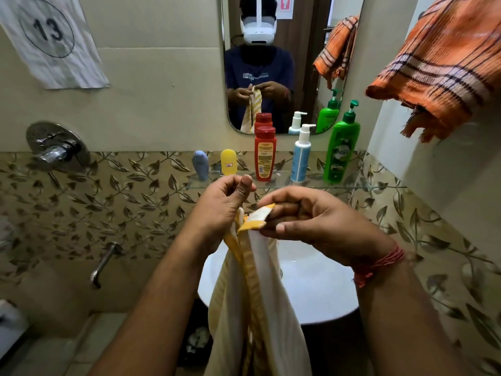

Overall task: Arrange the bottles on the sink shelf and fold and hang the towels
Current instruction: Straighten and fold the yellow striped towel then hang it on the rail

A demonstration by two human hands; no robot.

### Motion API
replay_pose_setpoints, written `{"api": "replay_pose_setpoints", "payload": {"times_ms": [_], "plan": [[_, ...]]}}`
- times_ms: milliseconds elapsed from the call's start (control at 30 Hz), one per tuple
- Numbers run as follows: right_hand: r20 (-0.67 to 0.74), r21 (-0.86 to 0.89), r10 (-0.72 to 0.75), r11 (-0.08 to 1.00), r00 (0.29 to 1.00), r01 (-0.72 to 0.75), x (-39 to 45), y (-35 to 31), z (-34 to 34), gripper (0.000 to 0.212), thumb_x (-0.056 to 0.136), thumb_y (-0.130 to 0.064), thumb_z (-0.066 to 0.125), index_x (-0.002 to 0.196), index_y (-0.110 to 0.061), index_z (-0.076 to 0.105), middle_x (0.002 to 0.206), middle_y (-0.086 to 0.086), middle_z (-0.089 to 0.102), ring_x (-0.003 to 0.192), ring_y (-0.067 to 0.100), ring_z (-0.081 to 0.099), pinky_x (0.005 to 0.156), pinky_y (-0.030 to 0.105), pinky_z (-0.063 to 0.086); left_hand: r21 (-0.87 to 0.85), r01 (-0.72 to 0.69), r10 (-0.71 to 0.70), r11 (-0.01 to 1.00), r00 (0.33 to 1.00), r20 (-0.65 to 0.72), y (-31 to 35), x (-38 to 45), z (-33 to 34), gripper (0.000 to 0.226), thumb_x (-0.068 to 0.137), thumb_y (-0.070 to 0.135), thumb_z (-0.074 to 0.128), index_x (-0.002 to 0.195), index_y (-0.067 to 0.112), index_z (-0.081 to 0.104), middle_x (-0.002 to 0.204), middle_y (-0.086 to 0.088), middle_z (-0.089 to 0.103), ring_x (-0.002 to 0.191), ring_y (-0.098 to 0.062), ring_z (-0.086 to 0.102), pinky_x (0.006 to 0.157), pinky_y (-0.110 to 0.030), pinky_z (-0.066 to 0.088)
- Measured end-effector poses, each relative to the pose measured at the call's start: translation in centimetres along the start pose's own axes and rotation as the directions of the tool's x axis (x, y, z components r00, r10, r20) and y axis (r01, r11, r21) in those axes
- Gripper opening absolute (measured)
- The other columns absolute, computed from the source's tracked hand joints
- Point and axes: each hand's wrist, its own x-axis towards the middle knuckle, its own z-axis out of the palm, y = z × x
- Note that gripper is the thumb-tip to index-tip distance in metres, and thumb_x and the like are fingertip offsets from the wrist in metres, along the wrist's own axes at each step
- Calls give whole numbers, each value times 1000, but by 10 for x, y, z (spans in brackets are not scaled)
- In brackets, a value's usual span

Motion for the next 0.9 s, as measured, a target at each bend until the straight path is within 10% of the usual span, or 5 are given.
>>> {"api": "replay_pose_setpoints", "payload": {"times_ms": [200,367,667,900], "plan": [[-250,-586,-255,808,934,63,22,17,19,8,85,-22,74,80,-24,68,93,1,61,85,9,61,76,26,52,-92,-38,45,995,996,75,5,0,6,32,81,48,59,91,19,67,76,14,69,76,-1,63,72,-26,48],[-225,-384,-211,917,951,112,24,33,19,15,91,-16,66,86,-3,60,90,15,61,84,24,63,76,41,53,-111,-74,87,991,989,119,1,3,5,15,79,42,69,82,26,69,81,7,67,87,-13,63,78,-32,50],[-440,-511,-322,857,838,61,24,40,14,13,94,-25,65,82,-21,59,75,-3,58,74,11,54,68,38,48,-457,218,-179,862,976,127,-18,-9,-4,30,74,4,69,104,3,69,95,-12,74,83,-21,71,72,-30,62],[-443,-673,-555,725,704,148,28,39,21,13,95,-22,62,86,-13,62,87,-4,56,82,14,58,69,25,48,-377,93,-135,922,987,-86,-19,-9,7,20,80,4,71,100,8,72,95,-11,77,91,-26,75,73,-34,62]]}}
